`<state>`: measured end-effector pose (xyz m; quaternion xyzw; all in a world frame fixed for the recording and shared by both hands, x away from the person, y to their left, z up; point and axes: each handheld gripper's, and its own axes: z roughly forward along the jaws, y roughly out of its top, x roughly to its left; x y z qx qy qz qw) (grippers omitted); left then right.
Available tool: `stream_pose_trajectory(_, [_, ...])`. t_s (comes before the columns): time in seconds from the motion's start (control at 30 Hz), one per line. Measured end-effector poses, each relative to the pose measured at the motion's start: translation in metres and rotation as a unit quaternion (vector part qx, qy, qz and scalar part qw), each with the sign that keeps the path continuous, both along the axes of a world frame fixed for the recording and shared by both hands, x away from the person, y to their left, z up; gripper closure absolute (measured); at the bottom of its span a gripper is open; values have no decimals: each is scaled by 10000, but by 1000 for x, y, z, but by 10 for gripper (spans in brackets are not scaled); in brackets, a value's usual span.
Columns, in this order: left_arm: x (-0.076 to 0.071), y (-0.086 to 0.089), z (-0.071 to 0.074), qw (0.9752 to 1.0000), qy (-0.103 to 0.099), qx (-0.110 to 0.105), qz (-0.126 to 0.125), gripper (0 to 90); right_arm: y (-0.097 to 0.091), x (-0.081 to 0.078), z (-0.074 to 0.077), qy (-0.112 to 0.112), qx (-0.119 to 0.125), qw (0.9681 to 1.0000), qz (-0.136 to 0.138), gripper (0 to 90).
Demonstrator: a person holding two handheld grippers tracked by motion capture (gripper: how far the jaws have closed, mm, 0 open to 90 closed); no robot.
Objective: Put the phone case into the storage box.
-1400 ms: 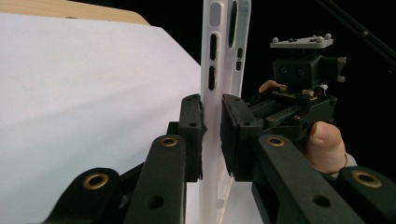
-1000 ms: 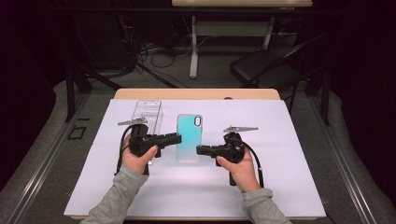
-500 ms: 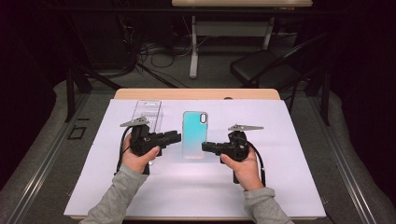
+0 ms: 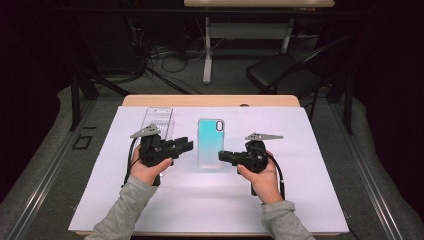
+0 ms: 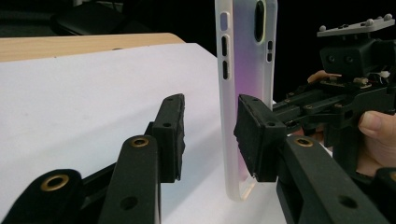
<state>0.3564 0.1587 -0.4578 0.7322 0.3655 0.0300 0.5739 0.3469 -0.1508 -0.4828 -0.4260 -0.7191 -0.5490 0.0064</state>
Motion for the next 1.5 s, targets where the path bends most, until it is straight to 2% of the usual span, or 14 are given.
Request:
stream_pose_trajectory(0.17, [0, 1, 1, 9999, -134, 66, 0, 576, 0, 0, 0, -22, -58, 10000, -23, 830])
stream_pose_trajectory(0.3, [1, 2, 2, 9994, -276, 197, 45, 521, 1, 0, -1, -33, -91, 9999, -42, 830])
stream_pose_trajectory(0.43, [0, 3, 5, 9983, -461, 341, 112, 494, 1, 0, -2, -55, -133, 9999, -68, 830])
stream_pose_trajectory(0.53, [-1, 4, 8, 9969, -673, 374, 175, 494, 1, -1, -1, -68, -156, 9998, -82, 830])
stream_pose_trajectory(0.6, [-2, 6, 9, 9970, -684, 322, 162, 494, 2, -1, -2, -88, -180, 9998, -97, 830])
stream_pose_trajectory(0.67, [-3, 6, 12, 9968, -660, 413, 188, 494, 2, -1, -2, -104, -198, 9997, -96, 830])
stream_pose_trajectory(0.77, [-5, 6, 15, 9948, -716, 677, 266, 494, 4, -2, -2, -116, -249, 9996, -106, 830])
stream_pose_trajectory(0.83, [-6, 6, 16, 9933, -803, 778, 290, 488, 5, -3, -2, -156, -280, 9994, -125, 830])
stream_pose_trajectory(0.97, [-9, 3, 20, 9886, -1014, 1039, 403, 413, 8, -4, -2, -203, -327, 9991, -152, 830])
stream_pose_trajectory(1.07, [-11, 2, 22, 9856, -1170, 1131, 465, 380, 9, -5, -2, -244, -366, 9989, -150, 830])
stream_pose_trajectory(1.27, [-12, 1, 24, 9836, -1163, 1298, 467, 332, 12, -7, -3, -289, -407, 9985, -201, 830])
stream_pose_trajectory(1.4, [-12, 0, 24, 9803, -1186, 1494, 519, 307, 15, -9, -3, -330, -457, 9982, -221, 830])
stream_pose_trajectory(1.5, [-13, -1, 25, 9765, -1258, 1650, 574, 298, 17, -9, -4, -374, -550, 9976, -207, 830])
